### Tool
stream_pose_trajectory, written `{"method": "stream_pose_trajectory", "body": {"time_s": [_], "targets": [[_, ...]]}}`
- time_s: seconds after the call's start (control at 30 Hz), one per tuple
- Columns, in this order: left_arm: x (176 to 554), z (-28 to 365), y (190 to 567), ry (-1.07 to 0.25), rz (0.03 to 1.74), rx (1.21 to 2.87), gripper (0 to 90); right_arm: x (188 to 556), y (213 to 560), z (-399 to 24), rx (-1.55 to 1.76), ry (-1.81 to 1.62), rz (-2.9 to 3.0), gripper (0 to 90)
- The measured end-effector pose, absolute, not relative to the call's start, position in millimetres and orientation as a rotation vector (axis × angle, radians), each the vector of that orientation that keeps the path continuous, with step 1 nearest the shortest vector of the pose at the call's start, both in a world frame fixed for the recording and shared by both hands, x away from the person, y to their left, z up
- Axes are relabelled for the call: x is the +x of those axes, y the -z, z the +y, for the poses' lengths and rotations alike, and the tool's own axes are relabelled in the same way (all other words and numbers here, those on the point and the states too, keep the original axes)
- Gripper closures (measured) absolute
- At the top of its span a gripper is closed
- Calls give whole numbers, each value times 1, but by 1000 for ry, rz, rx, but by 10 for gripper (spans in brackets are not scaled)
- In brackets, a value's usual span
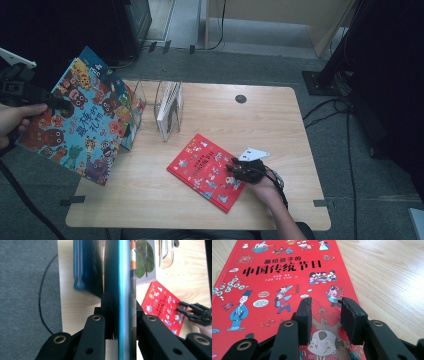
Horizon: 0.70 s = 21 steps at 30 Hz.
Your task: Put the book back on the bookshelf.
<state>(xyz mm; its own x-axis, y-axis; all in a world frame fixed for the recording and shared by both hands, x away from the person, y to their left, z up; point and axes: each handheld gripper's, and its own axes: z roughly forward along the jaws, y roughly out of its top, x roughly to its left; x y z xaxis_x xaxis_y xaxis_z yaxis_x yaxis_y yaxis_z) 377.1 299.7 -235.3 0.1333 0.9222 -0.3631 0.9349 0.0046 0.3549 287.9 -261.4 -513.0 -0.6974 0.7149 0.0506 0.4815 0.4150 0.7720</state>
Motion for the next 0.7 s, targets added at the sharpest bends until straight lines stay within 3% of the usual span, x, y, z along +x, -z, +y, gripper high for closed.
{"method": "stream_pose_trajectory", "body": {"time_s": [0.7], "targets": [[436, 271, 246, -27, 1819, 1887, 808, 288, 514, -262, 1045, -1169, 2379, 618]]}}
